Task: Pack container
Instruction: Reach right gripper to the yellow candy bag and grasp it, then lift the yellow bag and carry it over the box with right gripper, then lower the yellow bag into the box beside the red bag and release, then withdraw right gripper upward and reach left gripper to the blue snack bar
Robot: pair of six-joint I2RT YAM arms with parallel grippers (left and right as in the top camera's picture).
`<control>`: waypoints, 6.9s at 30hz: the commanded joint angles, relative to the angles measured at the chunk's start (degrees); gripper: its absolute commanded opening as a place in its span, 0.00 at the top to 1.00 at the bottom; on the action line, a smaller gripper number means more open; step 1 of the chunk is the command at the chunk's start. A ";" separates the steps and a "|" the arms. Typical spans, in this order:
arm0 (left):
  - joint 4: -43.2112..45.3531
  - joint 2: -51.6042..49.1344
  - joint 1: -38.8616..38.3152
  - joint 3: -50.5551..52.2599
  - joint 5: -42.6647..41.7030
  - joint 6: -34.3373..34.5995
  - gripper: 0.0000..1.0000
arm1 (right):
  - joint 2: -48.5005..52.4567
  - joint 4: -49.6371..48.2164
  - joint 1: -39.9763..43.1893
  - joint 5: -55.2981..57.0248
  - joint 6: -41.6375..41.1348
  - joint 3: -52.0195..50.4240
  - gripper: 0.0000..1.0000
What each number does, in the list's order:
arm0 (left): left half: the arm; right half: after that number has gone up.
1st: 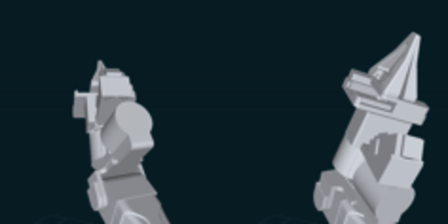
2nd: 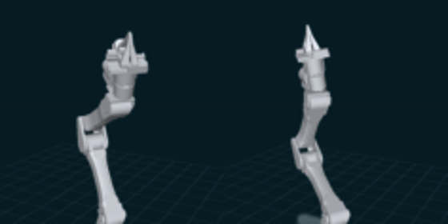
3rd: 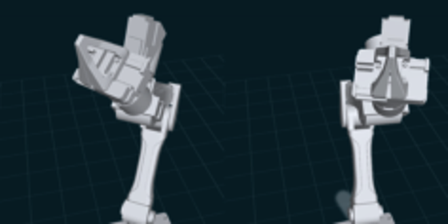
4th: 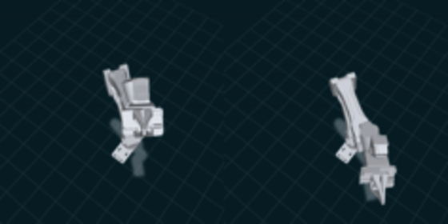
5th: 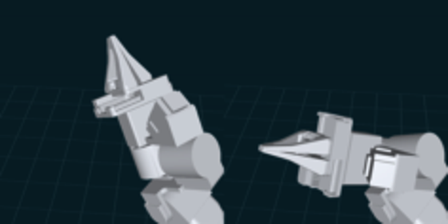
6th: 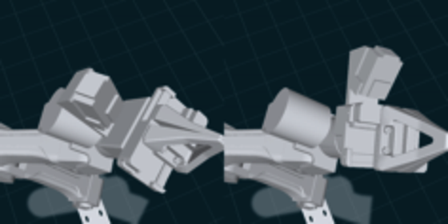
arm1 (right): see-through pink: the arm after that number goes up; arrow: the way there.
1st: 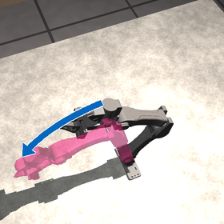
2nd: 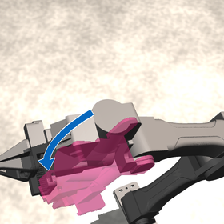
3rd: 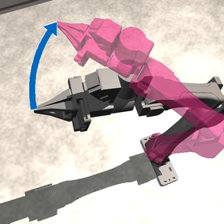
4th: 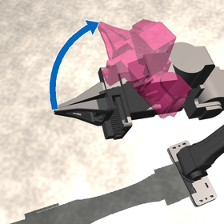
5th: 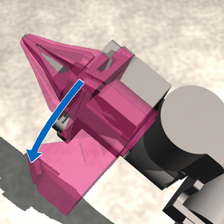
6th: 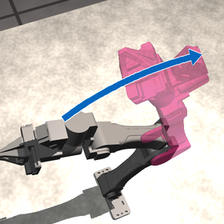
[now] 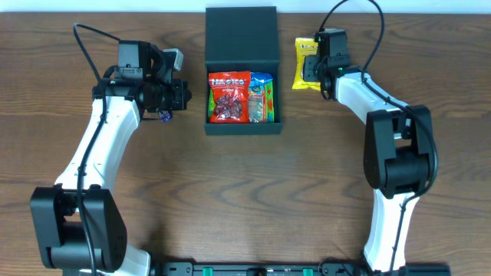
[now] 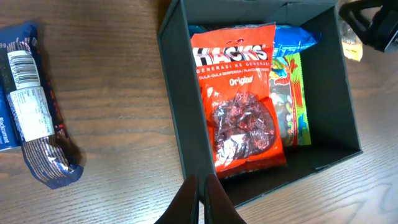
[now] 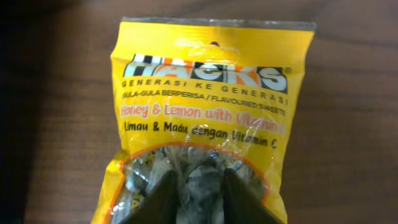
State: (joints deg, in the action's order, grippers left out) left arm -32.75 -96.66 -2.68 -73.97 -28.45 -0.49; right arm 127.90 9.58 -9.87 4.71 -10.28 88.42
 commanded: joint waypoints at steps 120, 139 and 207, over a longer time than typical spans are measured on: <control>6.05 1.18 0.31 -0.13 3.39 -1.25 0.44 | -4.00 32.15 -20.98 2.62 -29.11 4.28 0.99; 6.05 1.18 0.31 -0.13 3.37 -1.25 0.44 | -1.57 33.48 -20.52 -3.63 -29.33 5.29 0.99; 6.47 1.07 0.31 -0.11 17.35 -3.56 0.44 | -19.12 22.25 -16.28 4.94 -14.86 10.91 0.60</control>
State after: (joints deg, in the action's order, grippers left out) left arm -26.50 -96.64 -2.68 -73.97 -16.05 -1.83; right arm 113.58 32.08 -28.18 8.49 -25.85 97.27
